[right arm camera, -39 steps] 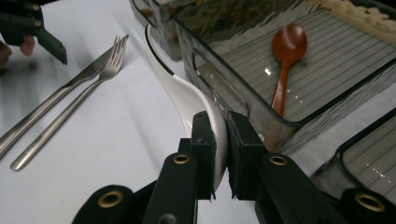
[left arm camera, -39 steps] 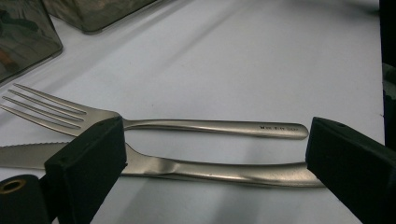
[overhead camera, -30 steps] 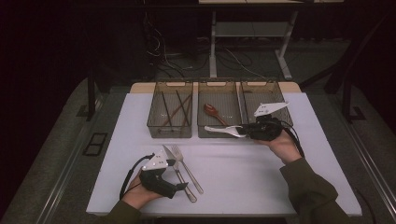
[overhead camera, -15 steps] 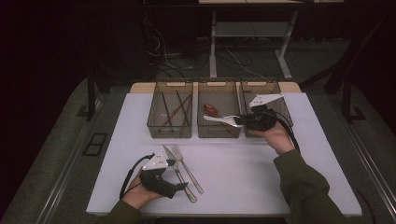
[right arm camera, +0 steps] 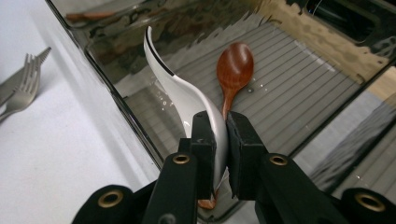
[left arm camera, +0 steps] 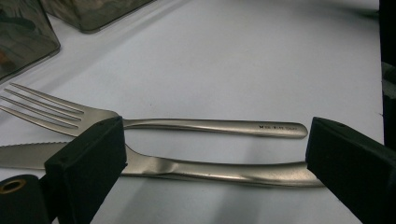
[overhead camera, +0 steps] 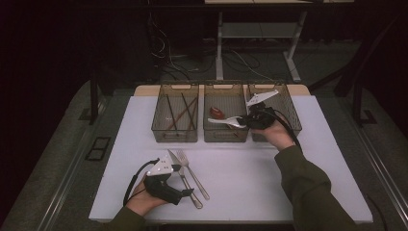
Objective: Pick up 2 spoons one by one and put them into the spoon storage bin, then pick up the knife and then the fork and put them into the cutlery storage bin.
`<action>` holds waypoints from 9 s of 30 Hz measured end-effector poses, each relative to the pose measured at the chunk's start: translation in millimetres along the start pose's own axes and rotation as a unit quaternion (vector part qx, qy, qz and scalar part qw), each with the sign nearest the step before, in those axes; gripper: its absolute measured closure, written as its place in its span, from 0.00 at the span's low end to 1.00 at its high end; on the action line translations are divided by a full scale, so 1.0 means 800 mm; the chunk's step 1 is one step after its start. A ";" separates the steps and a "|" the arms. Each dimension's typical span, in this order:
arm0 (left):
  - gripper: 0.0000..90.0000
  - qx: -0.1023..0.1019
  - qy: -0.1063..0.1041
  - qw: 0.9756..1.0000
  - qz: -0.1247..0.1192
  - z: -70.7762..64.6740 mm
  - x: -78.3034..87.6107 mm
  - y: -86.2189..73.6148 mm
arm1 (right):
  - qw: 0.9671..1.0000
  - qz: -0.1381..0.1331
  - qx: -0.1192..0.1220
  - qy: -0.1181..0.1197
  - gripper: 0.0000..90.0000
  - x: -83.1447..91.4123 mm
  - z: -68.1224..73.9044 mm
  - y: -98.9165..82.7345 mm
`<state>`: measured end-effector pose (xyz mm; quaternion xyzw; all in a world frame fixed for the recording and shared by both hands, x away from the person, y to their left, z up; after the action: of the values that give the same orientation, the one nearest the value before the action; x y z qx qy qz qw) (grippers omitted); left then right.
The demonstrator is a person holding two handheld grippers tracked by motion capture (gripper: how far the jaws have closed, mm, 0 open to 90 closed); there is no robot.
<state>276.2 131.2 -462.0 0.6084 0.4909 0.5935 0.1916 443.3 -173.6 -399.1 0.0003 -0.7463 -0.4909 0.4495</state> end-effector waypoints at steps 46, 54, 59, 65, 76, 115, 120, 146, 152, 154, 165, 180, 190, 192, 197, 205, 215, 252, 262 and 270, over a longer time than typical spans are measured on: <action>0.05 0.002 0.006 1.000 0.000 0.000 0.003 -0.001 | 0.992 -0.058 -0.100 0.056 0.25 0.074 0.020 -0.076; 0.05 0.003 0.006 1.000 0.000 0.001 0.003 -0.001 | 0.991 -0.060 -0.105 0.052 0.23 0.092 0.026 -0.107; 0.05 0.004 0.007 1.000 0.002 0.002 0.003 -0.001 | 0.991 -0.062 -0.112 0.032 0.21 0.098 0.029 -0.126; 0.05 0.007 0.011 1.000 0.001 0.003 0.004 -0.002 | 0.992 -0.068 -0.110 0.014 0.21 0.107 0.035 -0.146; 0.05 0.004 0.023 1.000 -0.003 0.002 0.005 0.003 | 0.993 -0.063 -0.104 -0.005 0.21 0.121 0.047 -0.193; 0.99 0.129 0.185 0.973 0.042 0.104 0.017 0.027 | 0.994 -0.059 -0.096 -0.005 0.20 0.126 0.055 -0.214; 0.99 0.141 0.189 0.971 0.043 0.108 0.012 0.028 | 0.994 -0.060 -0.095 -0.005 0.20 0.126 0.055 -0.214; 0.99 0.124 0.152 0.979 0.064 0.108 -0.048 0.062 | 0.994 -0.062 -0.094 -0.004 0.20 0.129 0.054 -0.215; 0.99 0.117 0.136 0.982 0.060 0.102 -0.067 0.076 | 0.994 -0.062 -0.092 -0.005 0.20 0.129 0.055 -0.214; 0.99 0.113 0.134 0.982 0.066 0.101 -0.074 0.079 | 0.994 -0.062 -0.091 -0.005 0.20 0.129 0.055 -0.214; 0.99 0.110 0.134 0.982 0.079 0.098 -0.081 0.078 | 0.994 -0.061 -0.087 -0.007 0.20 0.131 0.055 -0.215; 0.75 0.098 0.127 0.984 0.075 0.078 -0.085 0.094 | 0.995 -0.058 -0.080 -0.009 0.20 0.130 0.057 -0.215; 0.87 0.099 0.122 0.983 0.094 0.082 -0.097 0.090 | 0.995 -0.057 -0.078 -0.010 0.20 0.130 0.057 -0.215; 0.87 0.094 0.124 0.983 0.099 0.082 -0.097 0.090 | 0.995 -0.057 -0.078 -0.010 0.20 0.130 0.057 -0.215; 0.92 0.087 0.124 0.983 0.102 0.081 -0.095 0.091 | 0.995 -0.057 -0.078 -0.009 0.20 0.129 0.057 -0.215; 0.81 0.084 0.133 0.980 0.118 0.080 -0.096 0.084 | 0.995 -0.058 -0.079 -0.009 0.20 0.130 0.057 -0.215; 0.88 0.082 0.133 0.980 0.123 0.073 -0.095 0.085 | 0.995 -0.058 -0.075 -0.010 0.20 0.130 0.058 -0.215; 0.97 0.004 0.095 0.991 -0.094 0.028 -0.091 0.169 | 0.988 -0.065 -0.083 0.116 0.27 0.087 0.084 -0.105; 0.97 -0.002 0.097 0.990 -0.104 0.023 -0.091 0.170 | 0.983 -0.067 -0.082 0.147 0.35 0.043 0.125 -0.060; 0.97 0.003 0.095 0.989 -0.116 0.024 -0.086 0.170 | 0.974 -0.064 -0.100 0.192 0.61 0.020 0.139 -0.054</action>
<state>357.0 21.0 -391.8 0.4893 0.5758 0.6206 0.2095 340.4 -121.9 -432.7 0.0972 -0.5916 -0.5813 0.5501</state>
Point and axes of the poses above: each handheld gripper's, and its own axes: x roughly backward along the jaws, y roughly out of its top, z roughly to its left, the point moved 3 cm from there along -x, roughly forward along the jaws, and after that the axes turned 10 degrees about -y, right-handed, at the moved point
